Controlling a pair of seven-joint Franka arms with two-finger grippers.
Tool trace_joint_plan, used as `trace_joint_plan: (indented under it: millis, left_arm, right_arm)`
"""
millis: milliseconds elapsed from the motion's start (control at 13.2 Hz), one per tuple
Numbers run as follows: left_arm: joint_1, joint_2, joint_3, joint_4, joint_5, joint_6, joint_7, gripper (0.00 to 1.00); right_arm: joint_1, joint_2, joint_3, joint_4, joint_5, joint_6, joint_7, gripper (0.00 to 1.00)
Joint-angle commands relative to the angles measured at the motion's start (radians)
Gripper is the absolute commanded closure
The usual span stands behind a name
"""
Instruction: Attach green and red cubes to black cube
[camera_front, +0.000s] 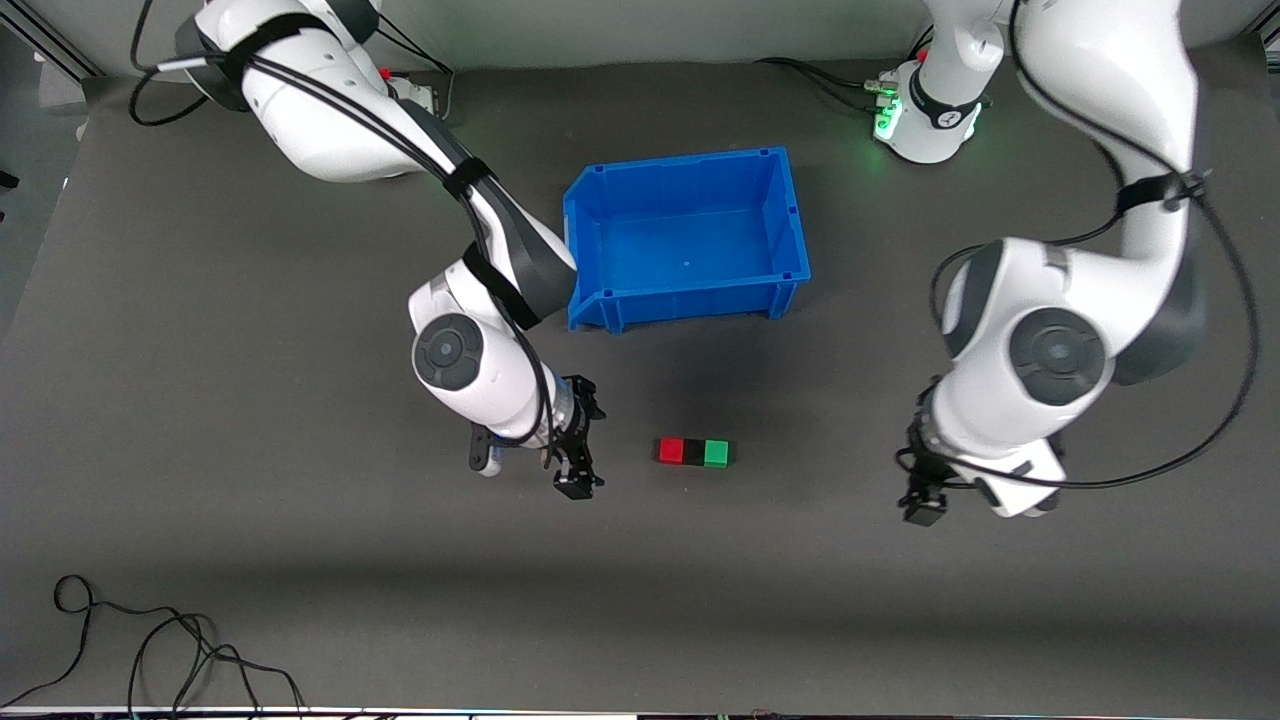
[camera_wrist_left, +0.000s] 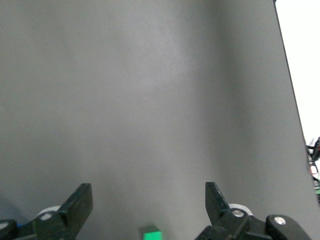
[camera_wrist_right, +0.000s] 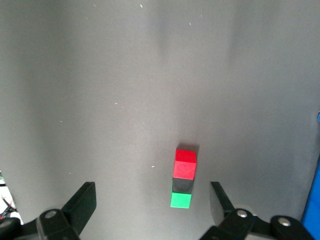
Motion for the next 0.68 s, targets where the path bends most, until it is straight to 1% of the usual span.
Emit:
trace_joint_plan:
  millis: [0,151,226,377,453,604]
  left_arm:
    - [0.07,-0.075,-0.011,-0.021,-0.019,-0.098,0.168,0.0]
    - [0.127,-0.121,-0.011,-0.021,-0.03,-0.176,0.321,0.0]
    - [0.152,-0.142,-0.011,-0.021,-0.04,-0.207,0.384,0.0]
    - [0.208,-0.188,-0.011,-0.018,-0.051,-0.27,0.534,0.0]
    - [0.231,-0.211,-0.008,-0.016,-0.056,-0.308,0.61,0.0]
    - [0.268,-0.251,-0.008,-0.009,-0.057,-0.391,0.774,0.0]
  right_arm:
    - [-0.051,-0.123,0.0,-0.158,-0.01,0.0,-0.095,0.0]
    - [-0.099,-0.228,0.0,-0.267,-0.01,-0.008,-0.239,0.0]
    - [-0.127,-0.265,0.0,-0.29,-0.009,-0.037,-0.314,0.0]
    - [-0.167,-0.325,-0.008,-0.3,-0.01,-0.145,-0.454,0.0]
    - [-0.179,-0.354,-0.03,-0.304,-0.01,-0.189,-0.547,0.0]
    - [-0.179,-0.441,-0.098,-0.361,-0.01,-0.262,-0.786,0.0]
